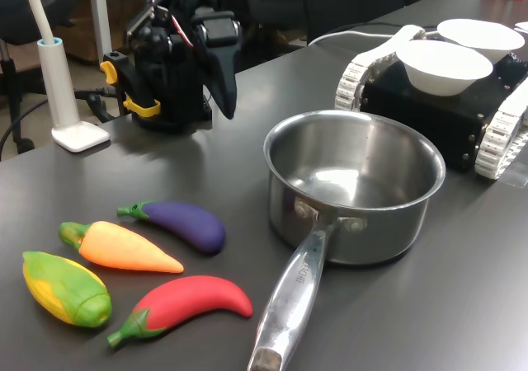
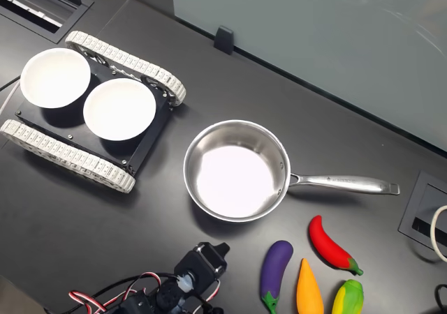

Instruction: Pick up the chilli and place them in the pan

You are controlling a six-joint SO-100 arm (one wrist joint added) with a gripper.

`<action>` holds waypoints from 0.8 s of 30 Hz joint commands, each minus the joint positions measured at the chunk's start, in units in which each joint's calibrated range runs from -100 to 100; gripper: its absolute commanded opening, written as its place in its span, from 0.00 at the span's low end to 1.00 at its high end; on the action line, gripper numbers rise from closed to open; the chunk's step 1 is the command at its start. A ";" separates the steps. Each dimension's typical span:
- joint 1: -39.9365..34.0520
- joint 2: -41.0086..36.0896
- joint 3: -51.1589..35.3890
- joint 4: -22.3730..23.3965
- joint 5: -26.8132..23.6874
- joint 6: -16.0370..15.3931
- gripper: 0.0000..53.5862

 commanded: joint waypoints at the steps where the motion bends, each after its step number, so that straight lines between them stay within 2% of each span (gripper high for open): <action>1: 4.24 2.57 -10.03 -2.86 0.78 -0.32 0.00; 7: 7.56 8.39 -20.39 -3.62 0.34 -0.41 0.00; 13: 10.66 16.49 -31.93 -5.58 0.15 -0.41 0.00; 18: 12.95 24.17 -41.84 -5.50 0.29 -0.41 0.00; 24: 16.05 29.82 -47.65 -5.58 0.54 -0.41 0.00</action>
